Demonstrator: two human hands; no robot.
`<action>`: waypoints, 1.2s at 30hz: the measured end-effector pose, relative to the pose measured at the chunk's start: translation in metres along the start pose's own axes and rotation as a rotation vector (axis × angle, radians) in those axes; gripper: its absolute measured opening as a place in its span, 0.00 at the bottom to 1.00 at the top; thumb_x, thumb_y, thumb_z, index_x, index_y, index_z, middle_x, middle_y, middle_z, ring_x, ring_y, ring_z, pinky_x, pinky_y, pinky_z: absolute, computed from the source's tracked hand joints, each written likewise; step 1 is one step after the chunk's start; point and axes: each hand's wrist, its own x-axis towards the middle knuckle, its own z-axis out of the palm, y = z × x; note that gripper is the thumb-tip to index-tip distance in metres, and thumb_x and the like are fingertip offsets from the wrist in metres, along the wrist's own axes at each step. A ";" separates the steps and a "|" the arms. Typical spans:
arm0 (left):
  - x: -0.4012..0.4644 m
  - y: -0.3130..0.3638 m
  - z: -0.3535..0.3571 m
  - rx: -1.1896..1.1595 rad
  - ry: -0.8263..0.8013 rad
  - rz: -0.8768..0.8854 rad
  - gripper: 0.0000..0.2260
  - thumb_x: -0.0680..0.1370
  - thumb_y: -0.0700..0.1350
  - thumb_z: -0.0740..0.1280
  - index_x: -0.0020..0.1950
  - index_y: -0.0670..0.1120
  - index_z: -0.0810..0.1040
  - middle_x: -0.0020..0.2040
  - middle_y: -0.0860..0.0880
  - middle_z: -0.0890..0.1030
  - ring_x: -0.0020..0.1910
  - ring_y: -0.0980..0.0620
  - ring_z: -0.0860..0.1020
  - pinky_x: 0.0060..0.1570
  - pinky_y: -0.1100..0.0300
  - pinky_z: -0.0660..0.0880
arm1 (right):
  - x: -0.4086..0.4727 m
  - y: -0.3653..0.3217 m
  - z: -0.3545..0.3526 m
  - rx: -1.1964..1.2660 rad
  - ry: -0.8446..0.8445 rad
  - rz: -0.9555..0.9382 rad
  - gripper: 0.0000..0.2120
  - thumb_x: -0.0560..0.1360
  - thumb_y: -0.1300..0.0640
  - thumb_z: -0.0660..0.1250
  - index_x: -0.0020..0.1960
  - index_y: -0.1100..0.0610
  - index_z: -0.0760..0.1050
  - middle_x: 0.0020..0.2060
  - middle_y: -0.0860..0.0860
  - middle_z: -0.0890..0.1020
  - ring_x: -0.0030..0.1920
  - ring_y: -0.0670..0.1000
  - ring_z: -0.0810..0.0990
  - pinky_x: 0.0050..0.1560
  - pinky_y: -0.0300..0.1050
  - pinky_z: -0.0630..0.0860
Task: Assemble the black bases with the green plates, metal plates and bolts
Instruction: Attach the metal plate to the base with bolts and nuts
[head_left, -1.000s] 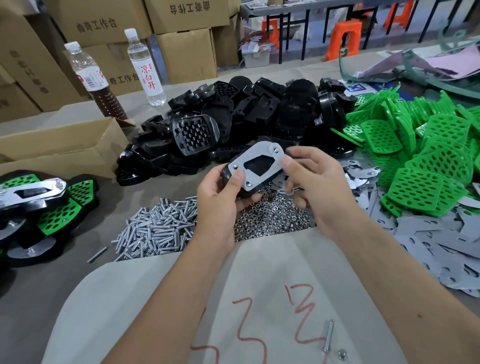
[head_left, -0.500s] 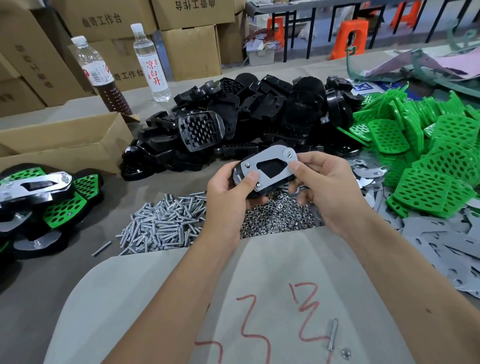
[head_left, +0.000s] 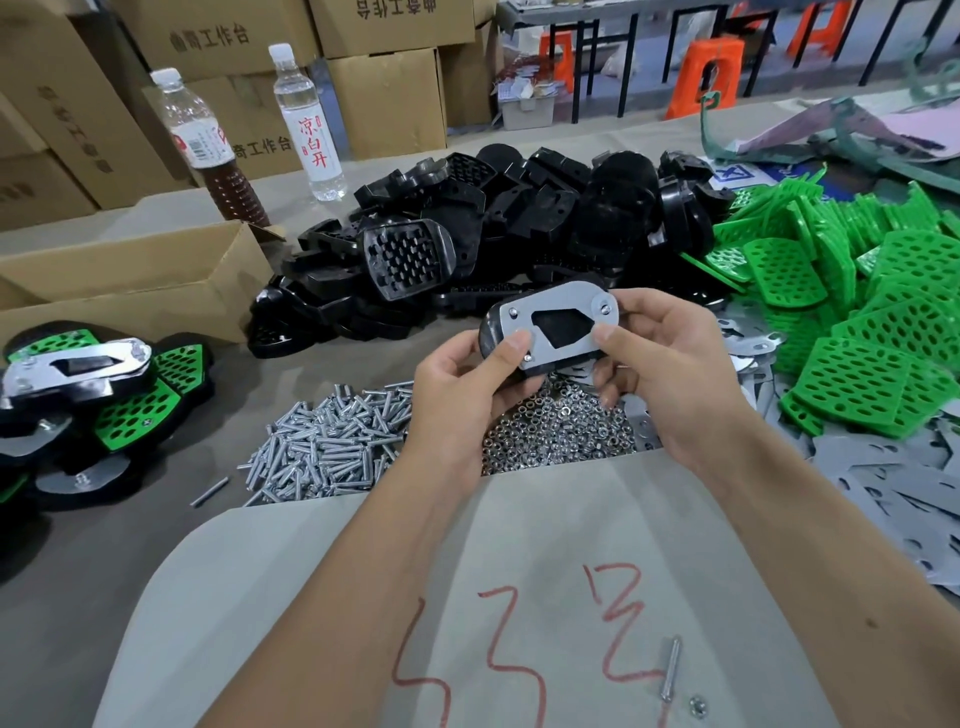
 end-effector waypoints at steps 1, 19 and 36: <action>0.000 0.000 0.000 0.009 -0.019 0.003 0.07 0.78 0.40 0.75 0.53 0.39 0.85 0.49 0.43 0.87 0.45 0.50 0.86 0.45 0.61 0.82 | 0.000 -0.001 0.001 0.007 0.019 0.002 0.07 0.82 0.68 0.66 0.57 0.62 0.81 0.39 0.60 0.82 0.28 0.51 0.77 0.25 0.42 0.74; -0.001 0.005 -0.001 -0.073 0.165 0.080 0.15 0.80 0.34 0.71 0.65 0.45 0.79 0.57 0.41 0.84 0.48 0.44 0.84 0.44 0.56 0.82 | -0.006 0.002 0.003 -0.568 0.064 -0.190 0.15 0.85 0.49 0.63 0.42 0.54 0.76 0.30 0.48 0.80 0.27 0.45 0.72 0.30 0.42 0.68; 0.000 0.003 -0.002 -0.009 0.092 0.040 0.08 0.81 0.32 0.67 0.61 0.36 0.79 0.54 0.40 0.86 0.47 0.46 0.85 0.45 0.56 0.82 | -0.008 0.001 0.009 -0.666 -0.046 -0.311 0.10 0.74 0.64 0.77 0.40 0.53 0.78 0.33 0.44 0.81 0.34 0.48 0.78 0.37 0.39 0.75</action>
